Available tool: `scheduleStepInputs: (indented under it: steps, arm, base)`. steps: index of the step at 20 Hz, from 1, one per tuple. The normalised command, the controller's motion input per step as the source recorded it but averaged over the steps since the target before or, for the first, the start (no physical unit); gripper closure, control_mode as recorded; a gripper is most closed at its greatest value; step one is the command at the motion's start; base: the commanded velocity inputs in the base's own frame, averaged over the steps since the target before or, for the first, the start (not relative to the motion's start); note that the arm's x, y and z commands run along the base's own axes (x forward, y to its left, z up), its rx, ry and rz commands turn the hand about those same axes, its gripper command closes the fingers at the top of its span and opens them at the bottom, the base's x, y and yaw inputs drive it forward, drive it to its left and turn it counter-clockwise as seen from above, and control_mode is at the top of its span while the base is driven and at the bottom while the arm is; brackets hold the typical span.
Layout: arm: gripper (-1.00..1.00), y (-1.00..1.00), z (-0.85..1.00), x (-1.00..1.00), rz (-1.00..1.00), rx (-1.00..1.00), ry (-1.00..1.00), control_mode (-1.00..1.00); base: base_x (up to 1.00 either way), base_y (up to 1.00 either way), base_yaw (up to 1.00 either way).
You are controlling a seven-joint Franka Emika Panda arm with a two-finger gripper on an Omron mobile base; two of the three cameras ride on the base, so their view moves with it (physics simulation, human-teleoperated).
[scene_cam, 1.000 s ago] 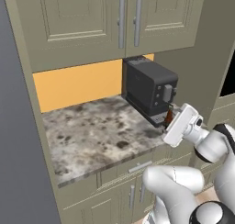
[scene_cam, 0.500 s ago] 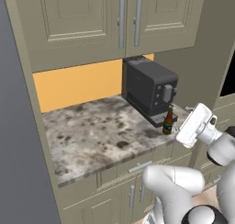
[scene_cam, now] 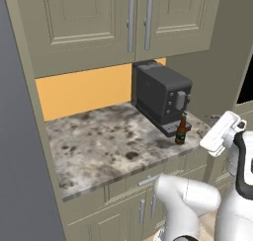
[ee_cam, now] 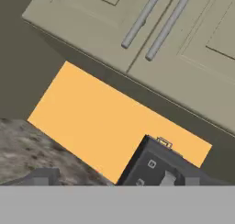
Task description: Move the drinks to the dining counter.
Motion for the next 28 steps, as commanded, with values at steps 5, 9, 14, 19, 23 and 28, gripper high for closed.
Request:
scheduleStepInputs:
  steps: [5, 9, 14, 19, 23, 28]
  arm:
    - [-1.0, -0.01, 0.0, 0.0, -0.22, 0.01, 0.42, -1.0]
    - [-1.0, 0.0, -0.21, 0.0, -0.07, 0.06, 0.11, -1.0]
    - [-1.0, -0.05, -0.4, 0.11, -0.04, 0.15, 0.01, -1.0]
    - [-1.0, -0.17, -0.32, 0.39, -0.01, 0.14, 0.0, -1.0]
    - [-1.0, -0.06, -0.31, 0.53, 0.0, 0.06, 0.0, -1.0]
    - [-1.0, 0.0, -0.46, 0.52, 0.0, 0.01, -0.01, -1.0]
  base:
    - [0.0, 0.0, 0.0]
    - [0.0, 0.0, 0.0]
    - [0.0, 0.0, 0.0]
    - [0.0, 0.0, 0.0]
    - [0.0, 0.0, 0.0]
    - [0.0, 0.0, 0.0]
